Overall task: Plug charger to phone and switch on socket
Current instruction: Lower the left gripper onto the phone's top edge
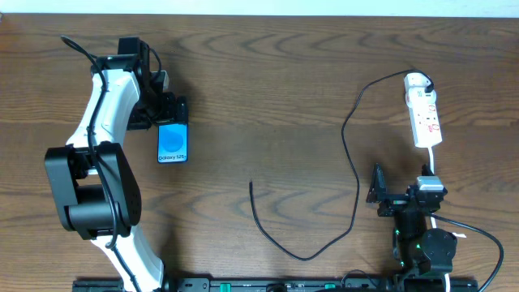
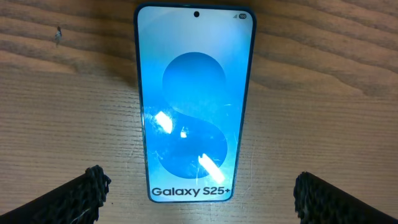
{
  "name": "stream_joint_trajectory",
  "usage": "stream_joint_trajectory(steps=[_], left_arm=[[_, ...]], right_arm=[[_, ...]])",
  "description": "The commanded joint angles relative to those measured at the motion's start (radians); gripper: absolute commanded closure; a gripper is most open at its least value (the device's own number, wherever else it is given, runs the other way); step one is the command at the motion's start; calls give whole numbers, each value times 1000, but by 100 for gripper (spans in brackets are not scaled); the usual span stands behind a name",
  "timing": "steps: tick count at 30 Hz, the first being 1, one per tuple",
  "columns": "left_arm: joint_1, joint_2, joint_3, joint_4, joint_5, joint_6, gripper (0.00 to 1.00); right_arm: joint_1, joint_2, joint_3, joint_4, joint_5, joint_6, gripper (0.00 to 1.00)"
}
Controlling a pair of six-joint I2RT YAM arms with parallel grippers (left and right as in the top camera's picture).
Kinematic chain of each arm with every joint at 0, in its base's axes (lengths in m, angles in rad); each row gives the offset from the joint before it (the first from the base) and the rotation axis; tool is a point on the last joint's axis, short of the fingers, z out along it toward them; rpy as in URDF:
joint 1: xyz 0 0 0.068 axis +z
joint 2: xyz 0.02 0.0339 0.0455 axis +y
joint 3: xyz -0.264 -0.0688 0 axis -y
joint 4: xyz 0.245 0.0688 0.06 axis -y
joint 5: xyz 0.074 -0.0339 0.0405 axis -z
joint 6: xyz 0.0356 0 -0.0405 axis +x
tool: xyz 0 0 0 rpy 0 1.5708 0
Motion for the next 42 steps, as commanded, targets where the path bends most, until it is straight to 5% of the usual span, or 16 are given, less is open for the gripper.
stream_joint_trajectory(steps=[1, 12, 42], left_arm=[[-2, 5, -2, 2, -9, -9, 2], [-64, 5, -2, 9, -215, -20, 2], [-75, 75, -4, 53, -140, -42, 2]], right_arm=[[7, -11, -1, -4, -3, -9, 1], [7, -11, -1, -4, -3, -9, 1], [7, -11, -1, -4, -3, -9, 1]])
